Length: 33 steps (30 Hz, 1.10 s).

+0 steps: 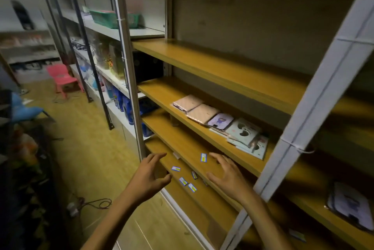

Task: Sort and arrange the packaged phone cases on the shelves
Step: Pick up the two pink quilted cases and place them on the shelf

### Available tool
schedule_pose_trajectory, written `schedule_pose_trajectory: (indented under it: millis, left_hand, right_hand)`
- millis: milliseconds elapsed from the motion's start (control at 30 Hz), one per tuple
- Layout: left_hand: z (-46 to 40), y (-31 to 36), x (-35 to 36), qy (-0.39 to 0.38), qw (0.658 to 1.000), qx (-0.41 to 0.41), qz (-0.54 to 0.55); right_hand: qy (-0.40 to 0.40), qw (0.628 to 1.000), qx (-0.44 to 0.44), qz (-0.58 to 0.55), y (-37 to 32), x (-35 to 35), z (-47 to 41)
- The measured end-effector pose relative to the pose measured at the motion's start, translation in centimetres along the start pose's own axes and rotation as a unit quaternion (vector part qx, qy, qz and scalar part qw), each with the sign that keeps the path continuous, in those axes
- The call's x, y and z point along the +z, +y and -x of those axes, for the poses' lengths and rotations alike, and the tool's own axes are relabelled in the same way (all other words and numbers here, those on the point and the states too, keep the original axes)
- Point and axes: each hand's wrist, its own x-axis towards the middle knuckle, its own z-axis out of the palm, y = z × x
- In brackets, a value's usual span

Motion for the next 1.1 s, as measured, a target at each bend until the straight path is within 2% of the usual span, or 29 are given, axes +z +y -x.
schedule_pose_trajectory:
  millis: [367, 700, 900, 1100]
  left_hand:
    - [-14.6, -7.7, -3.4, -0.055, 0.998, 0.038, 0.009]
    - [-28.2, -11.0, -0.3, -0.111, 0.989, 0.095, 0.004]
    - [-35.8, -11.2, 1.9, -0.143, 0.981, 0.132, 0.002]
    - [-40.5, -11.4, 4.1, -0.164, 0.975, 0.147, -0.004]
  right_hand:
    - [0.053, 0.996, 0.062, -0.020, -3.9, 3.6, -13.0]
    - [0.114, 0.986, 0.121, -0.035, -1.5, 4.0, -22.2]
    - [0.168, 0.973, 0.155, 0.005, 0.2, 3.0, -26.4]
    - [0.194, 0.947, 0.245, 0.071, 1.5, 3.2, -28.3]
